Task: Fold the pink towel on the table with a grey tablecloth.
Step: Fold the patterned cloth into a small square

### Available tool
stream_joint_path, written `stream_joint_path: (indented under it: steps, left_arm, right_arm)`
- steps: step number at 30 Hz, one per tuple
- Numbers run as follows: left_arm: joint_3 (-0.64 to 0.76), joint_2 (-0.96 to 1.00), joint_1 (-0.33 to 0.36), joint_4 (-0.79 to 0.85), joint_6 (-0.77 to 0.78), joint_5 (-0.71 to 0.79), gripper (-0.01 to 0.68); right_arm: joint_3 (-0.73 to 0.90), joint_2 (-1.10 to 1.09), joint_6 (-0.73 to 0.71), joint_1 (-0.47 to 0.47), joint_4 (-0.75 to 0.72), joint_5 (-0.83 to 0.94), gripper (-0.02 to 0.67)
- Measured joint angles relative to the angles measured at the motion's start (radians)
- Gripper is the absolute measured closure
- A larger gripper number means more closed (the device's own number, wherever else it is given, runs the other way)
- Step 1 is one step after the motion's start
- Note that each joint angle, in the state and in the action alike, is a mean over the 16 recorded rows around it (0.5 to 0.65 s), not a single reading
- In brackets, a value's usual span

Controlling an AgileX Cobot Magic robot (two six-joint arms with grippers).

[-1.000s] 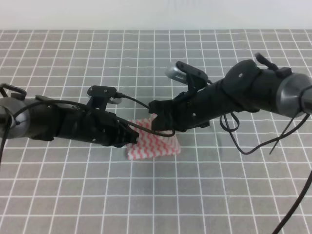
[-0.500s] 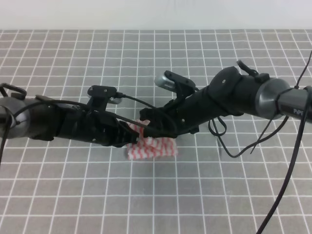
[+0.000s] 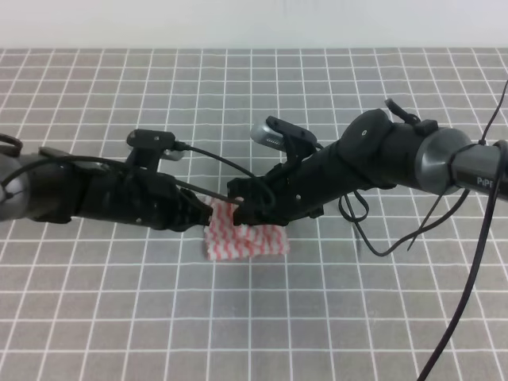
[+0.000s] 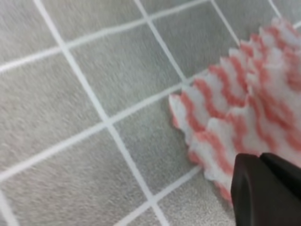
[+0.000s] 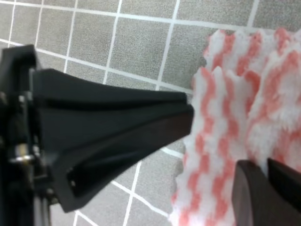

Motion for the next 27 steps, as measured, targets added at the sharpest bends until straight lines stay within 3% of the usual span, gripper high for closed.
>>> stream_joint_path:
  steps: [27]
  left_arm:
    - [-0.003,0.037,0.005,-0.014,0.000,0.012,0.677]
  right_arm:
    - [-0.011,0.018,-0.077,0.026,0.090,-0.005,0.663]
